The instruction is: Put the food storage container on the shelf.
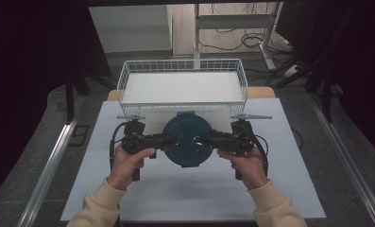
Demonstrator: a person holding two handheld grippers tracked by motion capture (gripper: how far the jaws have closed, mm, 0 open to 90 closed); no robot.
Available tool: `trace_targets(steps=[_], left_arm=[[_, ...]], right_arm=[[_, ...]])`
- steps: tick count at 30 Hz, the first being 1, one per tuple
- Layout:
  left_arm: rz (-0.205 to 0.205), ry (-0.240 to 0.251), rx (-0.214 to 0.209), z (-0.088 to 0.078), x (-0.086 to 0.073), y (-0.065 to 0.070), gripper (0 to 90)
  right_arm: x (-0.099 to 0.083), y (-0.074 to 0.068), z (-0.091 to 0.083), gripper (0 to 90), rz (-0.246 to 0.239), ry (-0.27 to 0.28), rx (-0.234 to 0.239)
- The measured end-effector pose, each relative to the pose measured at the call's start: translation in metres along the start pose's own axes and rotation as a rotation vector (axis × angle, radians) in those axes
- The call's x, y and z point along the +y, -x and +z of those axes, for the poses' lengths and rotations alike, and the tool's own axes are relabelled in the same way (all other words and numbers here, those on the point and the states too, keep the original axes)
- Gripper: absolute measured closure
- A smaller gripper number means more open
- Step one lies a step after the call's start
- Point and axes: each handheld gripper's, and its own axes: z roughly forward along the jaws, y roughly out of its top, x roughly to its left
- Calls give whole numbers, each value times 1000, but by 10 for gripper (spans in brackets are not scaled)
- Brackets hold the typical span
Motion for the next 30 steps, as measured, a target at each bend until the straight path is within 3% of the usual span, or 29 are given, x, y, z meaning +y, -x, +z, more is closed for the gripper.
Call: trace_targets(steps=[16, 30], left_arm=[[52, 38, 7, -17, 55, 19, 373], [94, 54, 12, -29, 113, 31, 374]], right_arm=[[52, -13, -15, 377, -39, 36, 0], [113, -17, -24, 377, -65, 74, 2]])
